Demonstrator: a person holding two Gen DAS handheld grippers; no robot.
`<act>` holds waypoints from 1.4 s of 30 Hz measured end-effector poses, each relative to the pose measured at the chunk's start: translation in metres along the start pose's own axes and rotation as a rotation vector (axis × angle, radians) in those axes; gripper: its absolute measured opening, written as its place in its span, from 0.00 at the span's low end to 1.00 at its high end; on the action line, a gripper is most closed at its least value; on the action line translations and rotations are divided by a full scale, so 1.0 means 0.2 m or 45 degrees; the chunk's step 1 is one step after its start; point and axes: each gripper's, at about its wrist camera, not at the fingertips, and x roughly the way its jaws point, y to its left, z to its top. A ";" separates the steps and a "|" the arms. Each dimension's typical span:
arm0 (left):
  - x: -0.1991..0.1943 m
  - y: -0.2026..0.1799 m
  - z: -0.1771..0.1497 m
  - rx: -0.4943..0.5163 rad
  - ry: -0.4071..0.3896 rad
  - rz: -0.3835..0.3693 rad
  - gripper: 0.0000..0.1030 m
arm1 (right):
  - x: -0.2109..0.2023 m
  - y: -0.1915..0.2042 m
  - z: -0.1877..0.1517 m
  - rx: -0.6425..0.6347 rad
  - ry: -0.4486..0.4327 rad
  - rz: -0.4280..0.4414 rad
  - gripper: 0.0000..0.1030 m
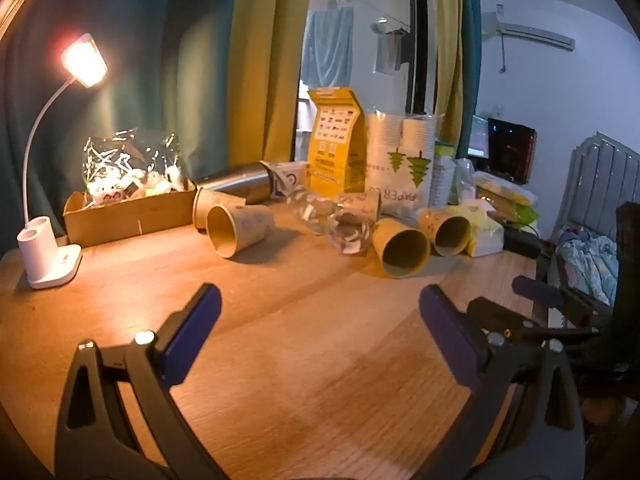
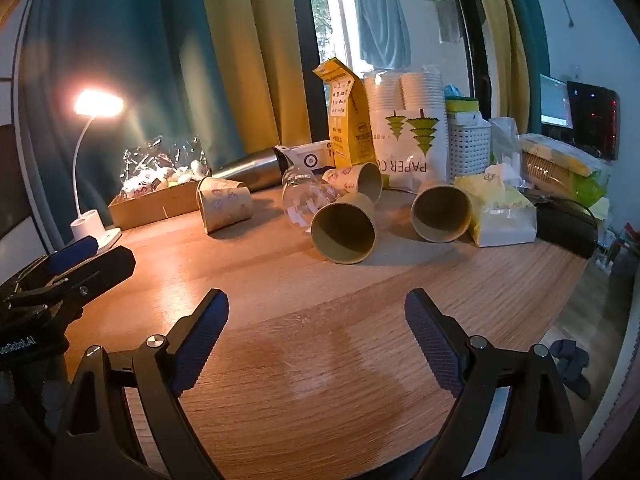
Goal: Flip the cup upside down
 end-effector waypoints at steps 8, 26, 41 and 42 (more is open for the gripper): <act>0.00 0.00 0.00 -0.002 0.002 0.014 0.97 | 0.01 0.00 0.00 0.004 0.003 0.003 0.89; 0.01 0.00 0.00 0.010 0.003 0.019 0.97 | 0.00 0.00 0.00 0.008 0.006 0.006 0.89; 0.01 -0.01 0.00 0.012 0.003 0.021 0.97 | 0.01 0.00 0.00 0.012 0.007 0.008 0.89; 0.01 -0.01 0.00 0.011 0.003 0.021 0.97 | 0.01 0.00 0.00 0.012 0.006 0.008 0.89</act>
